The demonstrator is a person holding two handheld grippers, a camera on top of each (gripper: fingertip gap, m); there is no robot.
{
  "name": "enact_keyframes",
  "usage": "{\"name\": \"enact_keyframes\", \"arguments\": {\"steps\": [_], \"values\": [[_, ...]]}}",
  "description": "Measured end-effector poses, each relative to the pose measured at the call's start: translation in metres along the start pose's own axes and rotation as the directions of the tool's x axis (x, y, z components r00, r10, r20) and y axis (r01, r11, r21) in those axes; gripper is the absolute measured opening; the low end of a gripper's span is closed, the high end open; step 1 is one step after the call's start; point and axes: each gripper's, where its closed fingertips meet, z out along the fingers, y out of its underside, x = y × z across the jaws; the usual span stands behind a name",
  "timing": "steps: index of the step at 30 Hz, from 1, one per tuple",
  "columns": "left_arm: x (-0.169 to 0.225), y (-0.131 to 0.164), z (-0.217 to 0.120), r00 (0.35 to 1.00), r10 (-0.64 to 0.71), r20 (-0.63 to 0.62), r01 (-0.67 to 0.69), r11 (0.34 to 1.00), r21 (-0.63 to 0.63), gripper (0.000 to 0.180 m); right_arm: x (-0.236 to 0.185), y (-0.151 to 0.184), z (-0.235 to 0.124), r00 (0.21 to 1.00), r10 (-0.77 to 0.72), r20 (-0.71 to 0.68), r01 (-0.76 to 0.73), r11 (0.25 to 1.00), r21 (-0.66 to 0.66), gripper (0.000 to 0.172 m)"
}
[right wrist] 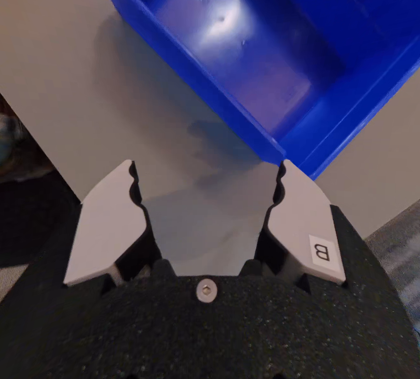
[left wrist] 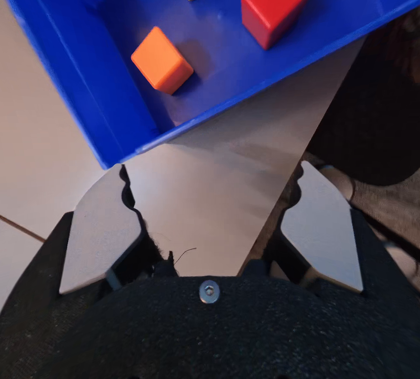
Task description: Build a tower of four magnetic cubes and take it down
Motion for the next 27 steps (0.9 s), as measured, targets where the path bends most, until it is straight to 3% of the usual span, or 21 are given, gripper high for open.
{"name": "enact_keyframes", "arguments": {"steps": [3,5,6,8,11,12,15,17,23,27], "values": [[-0.004,-0.033,-0.029,0.981,-0.119,0.153,0.080,0.968,0.239,0.144,-0.002,-0.039,-0.007,0.991,0.032,-0.133,-0.008,0.985,0.174,0.127],[-0.009,-0.070,-0.056,0.910,-0.241,0.336,0.093,0.911,0.403,0.142,-0.010,-0.071,-0.012,0.972,0.074,-0.223,-0.014,0.966,0.259,0.133],[-0.003,-0.087,-0.066,0.871,-0.309,0.382,0.112,0.882,0.458,0.133,-0.017,-0.090,-0.014,0.963,0.098,-0.251,-0.017,0.952,0.305,0.133],[0.023,-0.128,-0.071,0.831,-0.406,0.381,0.151,0.823,0.548,0.126,-0.027,-0.132,-0.019,0.935,0.201,-0.292,-0.062,0.903,0.424,0.118],[0.064,-0.192,-0.061,0.839,-0.412,0.357,0.114,0.773,0.624,0.105,-0.041,-0.190,-0.016,0.922,0.300,-0.244,-0.122,0.825,0.552,0.101],[0.072,-0.204,-0.050,0.841,-0.396,0.367,0.113,0.794,0.597,0.100,-0.042,-0.204,-0.009,0.922,0.306,-0.235,-0.133,0.824,0.551,0.100],[0.080,-0.211,-0.004,0.848,-0.288,0.444,0.125,0.924,0.361,0.097,-0.039,-0.228,0.028,0.918,0.325,-0.226,-0.194,0.868,0.457,0.104],[0.092,-0.208,0.026,0.905,-0.220,0.363,0.142,0.963,0.229,0.093,-0.034,-0.233,0.058,0.916,0.338,-0.217,-0.245,0.898,0.365,0.103],[0.107,-0.200,0.072,0.967,-0.142,0.214,0.135,0.990,0.046,0.082,-0.025,-0.213,0.150,0.904,0.384,-0.190,-0.370,0.923,0.104,0.097],[0.114,-0.196,0.091,0.980,-0.087,0.179,0.100,0.993,-0.063,0.088,-0.040,-0.185,0.185,0.926,0.331,-0.181,-0.362,0.914,-0.182,0.097]]}}
